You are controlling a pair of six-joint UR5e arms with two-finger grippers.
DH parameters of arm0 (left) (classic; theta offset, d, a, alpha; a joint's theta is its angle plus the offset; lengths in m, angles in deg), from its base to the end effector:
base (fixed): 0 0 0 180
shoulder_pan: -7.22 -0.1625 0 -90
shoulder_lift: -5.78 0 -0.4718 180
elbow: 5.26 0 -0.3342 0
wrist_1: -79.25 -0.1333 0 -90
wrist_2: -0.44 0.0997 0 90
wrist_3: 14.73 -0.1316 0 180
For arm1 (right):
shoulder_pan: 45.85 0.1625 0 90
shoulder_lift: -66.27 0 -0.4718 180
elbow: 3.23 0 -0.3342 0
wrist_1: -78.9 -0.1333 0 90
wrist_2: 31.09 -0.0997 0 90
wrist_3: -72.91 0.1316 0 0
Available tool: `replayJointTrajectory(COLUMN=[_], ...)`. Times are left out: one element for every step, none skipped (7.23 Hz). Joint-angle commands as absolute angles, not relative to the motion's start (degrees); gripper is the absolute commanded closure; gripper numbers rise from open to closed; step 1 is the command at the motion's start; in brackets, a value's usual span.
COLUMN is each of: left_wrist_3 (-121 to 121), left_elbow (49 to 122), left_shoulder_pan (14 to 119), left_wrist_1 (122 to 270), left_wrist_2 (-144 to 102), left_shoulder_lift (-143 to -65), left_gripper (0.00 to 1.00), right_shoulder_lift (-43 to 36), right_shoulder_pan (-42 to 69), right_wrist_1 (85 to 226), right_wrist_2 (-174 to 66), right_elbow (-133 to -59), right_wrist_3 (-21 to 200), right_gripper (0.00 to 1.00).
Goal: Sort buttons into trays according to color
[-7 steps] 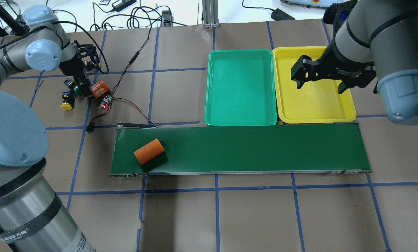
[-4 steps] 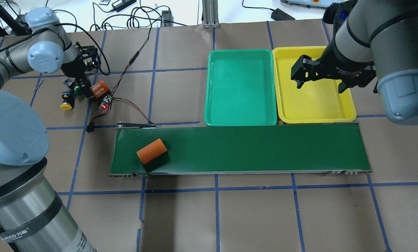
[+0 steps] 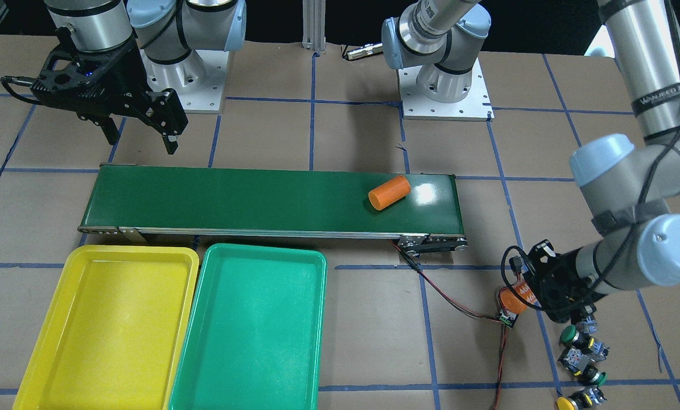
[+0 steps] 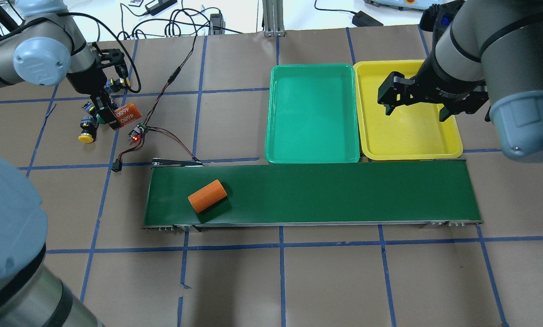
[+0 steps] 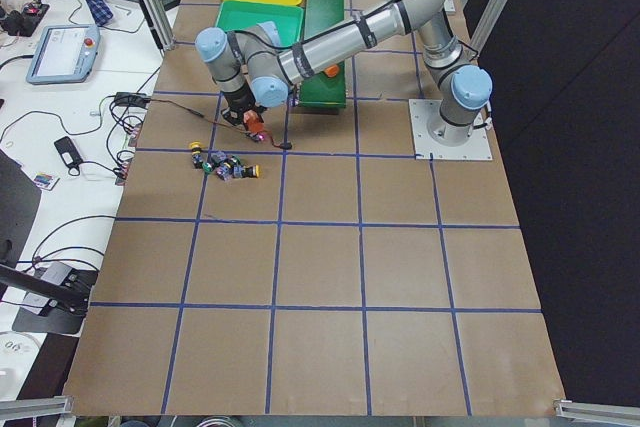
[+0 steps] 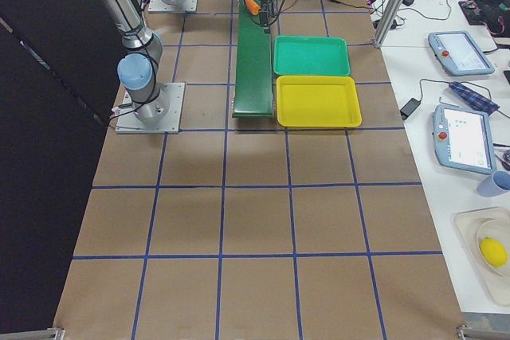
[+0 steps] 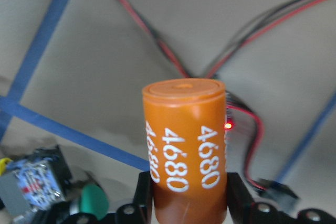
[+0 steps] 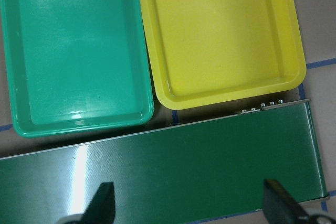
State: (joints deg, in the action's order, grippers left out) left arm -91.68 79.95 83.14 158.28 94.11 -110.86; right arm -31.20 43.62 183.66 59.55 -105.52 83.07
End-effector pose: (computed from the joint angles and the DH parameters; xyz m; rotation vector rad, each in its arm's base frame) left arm 0.0236 -0.6074 0.3120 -1.5928 -2.5880 -0.2722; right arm 0.1282 -0.3938 0.4898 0.2927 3.1126 -0.2724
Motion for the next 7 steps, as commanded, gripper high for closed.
replayJointTrajectory(left_wrist_3=[-91.1,-90.9,-90.7,-86.1,-84.7,-83.9,-82.4], left_elbow=[93.5,98.3,102.5,104.9,105.5,105.5,106.4], left_shoulder_pan=[86.8,87.8,89.6,91.7,93.6,94.1,94.2], left_wrist_1=[158.8,158.8,158.3,157.6,156.1,154.9,154.8], left_wrist_2=[94.1,93.9,94.0,93.8,93.9,93.7,93.4], left_shoulder_lift=[-99.1,-94.5,-90.8,-89.2,-89.3,-90.4,-90.4], left_gripper=[1.0,1.0,1.0,1.0,1.0,0.76,0.38], right_shoulder_lift=[-31.2,-31.2,-31.2,-31.2,-31.2,-31.2,-31.1], right_shoulder_pan=[43.6,43.6,43.6,43.6,43.6,43.6,43.6], right_wrist_1=[183.8,183.8,183.7,183.7,183.7,183.7,183.8], right_wrist_2=[59.5,59.4,59.5,59.5,59.5,59.5,59.5], right_elbow=[-105.5,-105.5,-105.5,-105.5,-105.5,-105.5,-105.5], right_wrist_3=[83.2,83.2,83.2,83.1,82.7,82.6,82.7], right_gripper=[0.0,0.0,0.0,0.0,0.0,0.0,0.0])
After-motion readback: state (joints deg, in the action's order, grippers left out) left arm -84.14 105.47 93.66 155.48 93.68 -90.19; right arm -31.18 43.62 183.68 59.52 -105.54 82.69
